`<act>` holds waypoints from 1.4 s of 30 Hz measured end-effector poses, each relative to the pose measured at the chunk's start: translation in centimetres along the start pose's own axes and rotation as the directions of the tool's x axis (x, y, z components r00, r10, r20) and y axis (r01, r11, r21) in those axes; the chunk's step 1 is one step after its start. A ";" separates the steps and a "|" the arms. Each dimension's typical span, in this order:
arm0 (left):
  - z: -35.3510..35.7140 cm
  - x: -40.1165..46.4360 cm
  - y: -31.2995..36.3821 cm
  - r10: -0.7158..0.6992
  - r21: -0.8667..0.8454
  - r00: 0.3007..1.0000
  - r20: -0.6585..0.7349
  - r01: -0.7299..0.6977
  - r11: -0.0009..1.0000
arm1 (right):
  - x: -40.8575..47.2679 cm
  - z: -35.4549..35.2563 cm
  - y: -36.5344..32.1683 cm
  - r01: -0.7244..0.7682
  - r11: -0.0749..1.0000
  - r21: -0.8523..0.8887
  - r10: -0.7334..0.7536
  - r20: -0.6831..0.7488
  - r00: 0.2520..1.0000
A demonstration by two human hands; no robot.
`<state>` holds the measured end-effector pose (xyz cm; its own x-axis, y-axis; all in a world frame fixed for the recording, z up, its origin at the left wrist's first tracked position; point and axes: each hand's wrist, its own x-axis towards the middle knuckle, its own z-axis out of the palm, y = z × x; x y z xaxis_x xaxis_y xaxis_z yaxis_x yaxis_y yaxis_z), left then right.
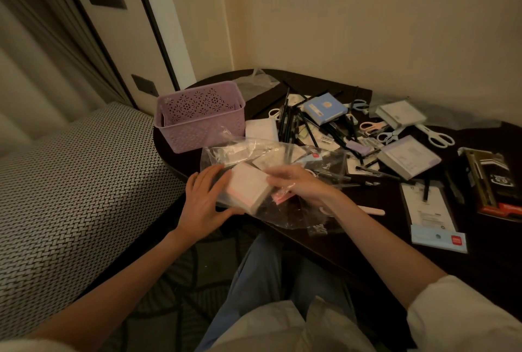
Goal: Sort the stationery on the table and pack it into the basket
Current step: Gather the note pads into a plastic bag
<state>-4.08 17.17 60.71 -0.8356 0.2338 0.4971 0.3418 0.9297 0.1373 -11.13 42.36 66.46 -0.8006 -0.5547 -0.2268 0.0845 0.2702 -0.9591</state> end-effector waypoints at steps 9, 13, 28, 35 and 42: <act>-0.6 -0.2 0.4 -0.032 0.015 0.999 0.032 0.031 0.999 | -0.2 0.7 -1.6 -0.059 0.993 -0.102 0.060 0.003 0.998; -1.0 -0.1 0.6 -0.021 0.016 0.999 0.040 0.021 1.000 | 0.0 0.4 -2.2 -0.143 0.979 -0.145 0.151 0.043 0.988; -0.8 1.0 2.0 -0.131 0.009 0.991 0.019 0.131 0.991 | -1.7 0.5 -1.2 -0.177 0.838 0.516 0.189 0.031 0.982; -1.1 1.4 2.3 -0.134 0.042 0.990 0.039 0.132 0.990 | -2.9 0.1 -1.7 -0.219 0.840 0.497 0.163 0.154 0.975; -1.3 1.4 2.6 -0.167 0.073 0.982 0.088 0.161 0.984 | -1.7 0.2 -1.0 -0.289 0.905 0.312 0.245 0.173 0.954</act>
<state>-3.84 19.54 62.88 -0.9155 0.0993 0.3899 0.1706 0.9734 0.1528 -9.71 42.86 67.75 -0.6406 -0.5987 -0.4808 0.4927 0.1597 -0.8554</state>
